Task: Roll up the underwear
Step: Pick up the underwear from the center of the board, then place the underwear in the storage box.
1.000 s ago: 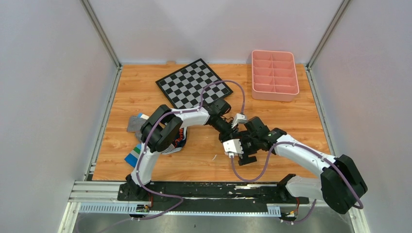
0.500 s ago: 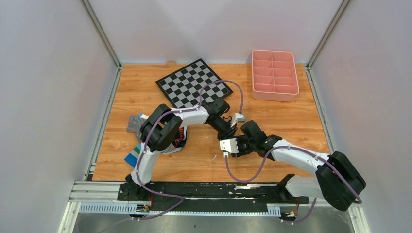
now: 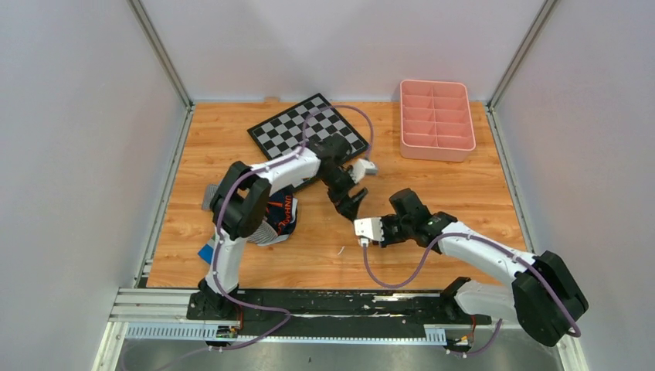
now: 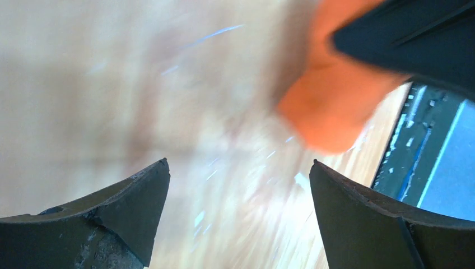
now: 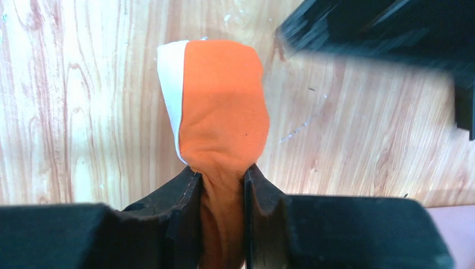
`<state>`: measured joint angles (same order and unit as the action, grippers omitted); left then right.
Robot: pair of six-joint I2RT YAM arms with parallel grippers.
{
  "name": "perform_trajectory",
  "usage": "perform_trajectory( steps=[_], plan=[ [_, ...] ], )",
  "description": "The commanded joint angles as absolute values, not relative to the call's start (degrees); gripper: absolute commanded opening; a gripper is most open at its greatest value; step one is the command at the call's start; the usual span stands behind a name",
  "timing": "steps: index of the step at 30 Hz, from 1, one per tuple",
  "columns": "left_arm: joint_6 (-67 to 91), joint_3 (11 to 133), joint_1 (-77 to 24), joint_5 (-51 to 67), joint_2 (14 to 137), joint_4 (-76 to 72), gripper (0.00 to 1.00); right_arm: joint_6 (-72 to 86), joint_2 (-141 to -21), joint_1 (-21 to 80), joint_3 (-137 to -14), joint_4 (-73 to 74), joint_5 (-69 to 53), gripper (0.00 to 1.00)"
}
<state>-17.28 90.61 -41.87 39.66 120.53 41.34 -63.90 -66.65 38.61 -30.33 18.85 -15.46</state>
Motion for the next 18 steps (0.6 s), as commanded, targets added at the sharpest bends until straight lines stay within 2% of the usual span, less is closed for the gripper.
perform_trajectory(
  steps=[1,6,9,14,18],
  plan=[
    [-19.8,96.8,-30.8,32.4,111.4,53.8,1.00,-61.7,-65.9,33.4,-38.8,29.2,-21.5,0.00],
    [-22.9,94.3,-24.6,30.1,101.2,57.5,1.00,-65.9,-68.0,22.3,-49.1,34.4,-27.0,0.00],
    [-26.4,92.0,-24.1,26.3,94.9,59.6,1.00,-70.1,-73.6,14.4,-58.3,37.6,-29.6,0.00],
    [-34.2,88.8,-24.1,29.4,85.6,65.3,1.00,-78.2,-92.6,3.0,-86.5,53.1,-33.1,0.00],
    [-28.0,82.0,-24.1,28.3,78.9,57.7,1.00,-83.6,-105.5,-0.9,-101.7,58.7,-32.4,0.00]
  ],
)
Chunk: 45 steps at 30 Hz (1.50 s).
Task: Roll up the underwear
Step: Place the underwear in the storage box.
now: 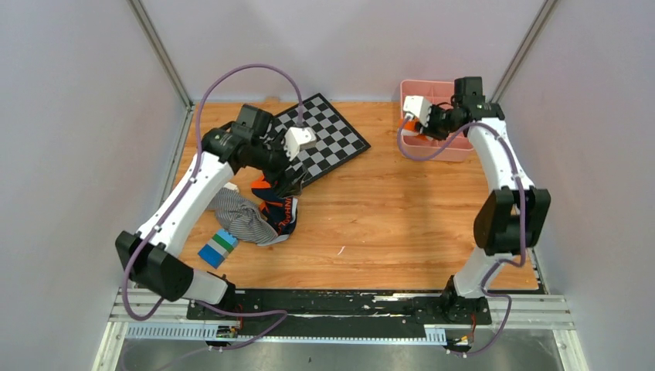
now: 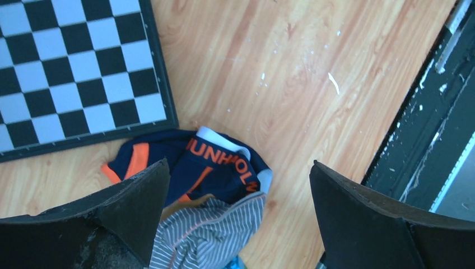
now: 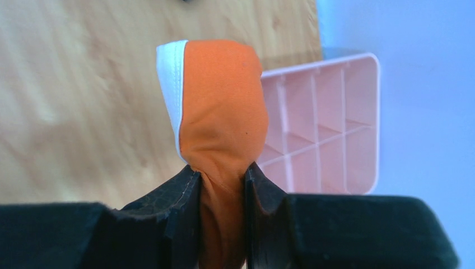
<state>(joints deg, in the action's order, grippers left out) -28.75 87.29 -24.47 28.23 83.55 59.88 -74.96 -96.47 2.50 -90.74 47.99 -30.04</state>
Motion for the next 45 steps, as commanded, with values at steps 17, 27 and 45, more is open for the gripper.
perform_trajectory(
  steps=[17,27,45],
  plan=[
    [-26.0,78.0,-24.1,26.7,78.1,55.1,1.00,-91.6,-131.0,-2.5,-120.9,65.5,-27.1,0.00],
    [-26.0,77.2,-24.1,27.4,81.3,54.5,1.00,-93.0,-141.0,-2.3,-127.9,76.8,-25.5,0.00],
    [-26.8,74.2,-24.1,27.4,77.2,53.7,1.00,-81.5,-130.5,-2.4,-125.9,70.2,-30.5,0.66]
  ],
)
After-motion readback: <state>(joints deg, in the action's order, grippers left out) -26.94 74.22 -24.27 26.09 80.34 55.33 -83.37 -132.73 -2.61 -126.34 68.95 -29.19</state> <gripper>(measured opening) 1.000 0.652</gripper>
